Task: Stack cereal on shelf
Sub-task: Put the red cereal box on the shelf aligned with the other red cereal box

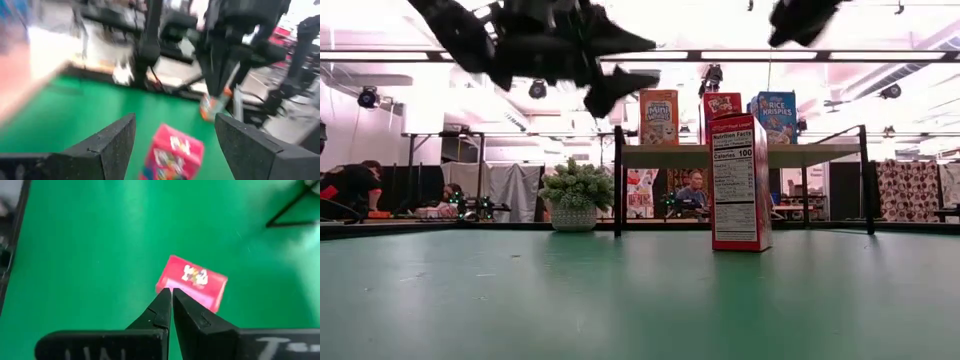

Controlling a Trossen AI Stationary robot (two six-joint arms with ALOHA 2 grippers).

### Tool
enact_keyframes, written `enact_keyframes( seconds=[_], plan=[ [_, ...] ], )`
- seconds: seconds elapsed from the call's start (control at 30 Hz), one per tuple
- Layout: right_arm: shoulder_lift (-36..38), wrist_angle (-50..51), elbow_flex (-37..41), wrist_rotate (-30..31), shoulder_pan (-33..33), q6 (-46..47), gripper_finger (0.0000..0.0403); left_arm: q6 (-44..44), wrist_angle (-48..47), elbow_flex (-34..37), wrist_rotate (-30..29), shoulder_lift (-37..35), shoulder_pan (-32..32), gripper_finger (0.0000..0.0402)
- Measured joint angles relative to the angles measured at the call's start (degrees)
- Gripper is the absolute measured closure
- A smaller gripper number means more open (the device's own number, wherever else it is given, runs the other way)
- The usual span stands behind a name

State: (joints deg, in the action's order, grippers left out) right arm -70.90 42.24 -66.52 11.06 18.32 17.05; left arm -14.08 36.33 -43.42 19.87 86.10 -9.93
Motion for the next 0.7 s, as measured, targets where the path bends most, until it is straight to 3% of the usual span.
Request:
enact_keyframes(
  seconds=[0.17, 0.3, 0.47, 0.7],
  plan=[
    [-2.8, 6.3, -8.7, -9.7, -7.6, -14.1, 0.0392, 5.7, -0.1, 0.0, -5.6, -5.3, 0.0, 0.0146],
    [-5.8, 12.7, -14.5, -11.4, -11.5, -20.4, 0.0367, 8.1, 0.1, 0.0, -6.6, -8.3, -0.2, 0.0146],
    [-10.4, 19.3, -19.1, -11.4, -13.5, -28.7, 0.0287, 8.2, -0.6, 0.0, -8.0, -9.7, -0.3, 0.0146],
    [-15.0, 20.1, -20.7, -11.2, -13.3, -37.9, 0.0157, 7.3, -1.5, 0.0, -8.0, -9.7, -0.3, 0.0146]
  ],
)
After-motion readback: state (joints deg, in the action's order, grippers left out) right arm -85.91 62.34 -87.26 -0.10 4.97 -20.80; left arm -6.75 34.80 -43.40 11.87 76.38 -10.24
